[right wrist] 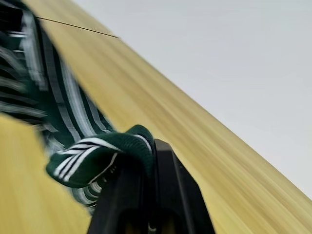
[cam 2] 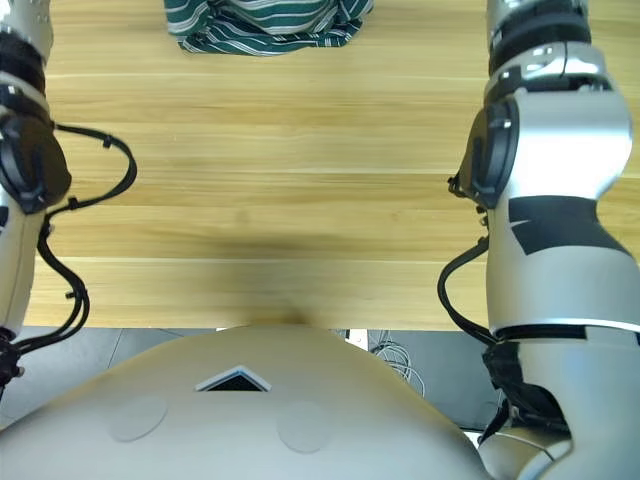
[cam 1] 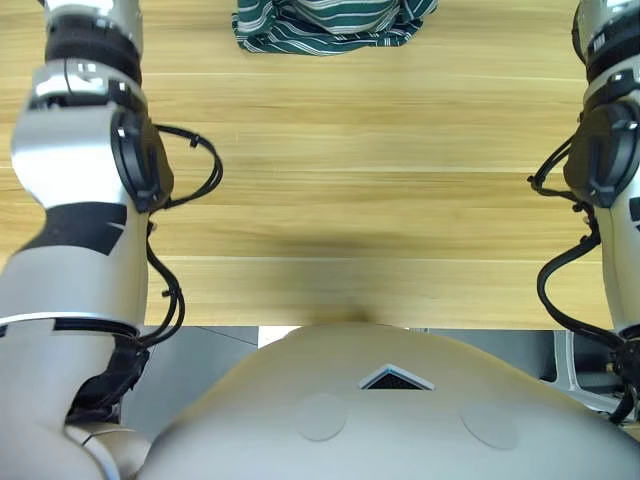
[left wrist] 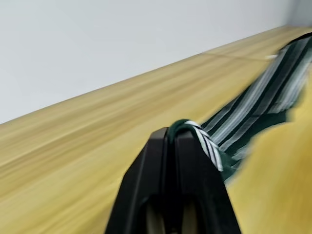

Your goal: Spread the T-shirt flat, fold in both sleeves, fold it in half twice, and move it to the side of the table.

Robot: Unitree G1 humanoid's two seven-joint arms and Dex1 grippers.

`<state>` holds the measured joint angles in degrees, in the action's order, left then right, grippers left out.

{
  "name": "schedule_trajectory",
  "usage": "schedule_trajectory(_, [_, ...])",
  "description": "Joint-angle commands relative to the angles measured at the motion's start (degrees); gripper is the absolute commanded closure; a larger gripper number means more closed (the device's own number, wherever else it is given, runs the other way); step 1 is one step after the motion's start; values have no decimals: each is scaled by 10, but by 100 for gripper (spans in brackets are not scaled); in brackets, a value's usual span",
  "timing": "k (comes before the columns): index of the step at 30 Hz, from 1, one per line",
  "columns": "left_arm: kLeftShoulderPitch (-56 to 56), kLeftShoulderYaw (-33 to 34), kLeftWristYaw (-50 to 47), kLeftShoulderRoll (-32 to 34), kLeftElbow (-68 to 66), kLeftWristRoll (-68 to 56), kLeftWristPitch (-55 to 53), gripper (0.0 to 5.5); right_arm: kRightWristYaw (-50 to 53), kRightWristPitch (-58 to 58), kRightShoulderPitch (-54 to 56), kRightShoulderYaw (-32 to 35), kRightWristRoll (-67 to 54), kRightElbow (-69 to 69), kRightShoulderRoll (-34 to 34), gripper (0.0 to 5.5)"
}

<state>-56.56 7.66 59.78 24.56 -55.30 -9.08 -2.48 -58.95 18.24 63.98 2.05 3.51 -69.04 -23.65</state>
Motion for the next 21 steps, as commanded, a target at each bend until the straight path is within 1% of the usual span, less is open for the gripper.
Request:
schedule_trajectory(1, [499,39,195,113,628,-219,-121,550,-263,18,-401,19,-181,433,-136,547])
schedule_trajectory(2, [580,59,209,119,672,-227,-111,550,-280,2,-469,42,-207,491,-160,547])
schedule_trajectory(3, [636,74,218,121,692,-226,-101,550,-289,-9,-519,60,-222,525,-176,547])
schedule_trajectory(5, [729,80,226,113,687,-196,-54,550,-277,9,-633,77,-209,569,-192,547])
schedule_trajectory(8, [822,18,182,90,643,-78,63,550,-246,30,-765,57,-169,633,-192,547])
schedule_trajectory(11, [874,-28,120,67,590,17,153,550,-198,42,-837,33,-110,669,-183,547])
schedule_trajectory(13, [891,-46,68,71,552,81,208,550,-175,31,-879,23,-91,705,-187,547])
schedule_trajectory(14, [899,-49,43,76,541,101,229,550,-161,27,-897,22,-81,718,-191,514])
schedule_trajectory(17, [934,-48,-19,91,551,145,254,550,-131,9,-933,32,-77,744,-205,457])
schedule_trajectory(19, [948,-48,-44,98,568,148,252,513,-123,6,-948,38,-92,760,-214,422])
schedule_trajectory(21, [978,-38,-49,111,603,123,247,472,-126,-2,-945,64,-129,759,-229,379])
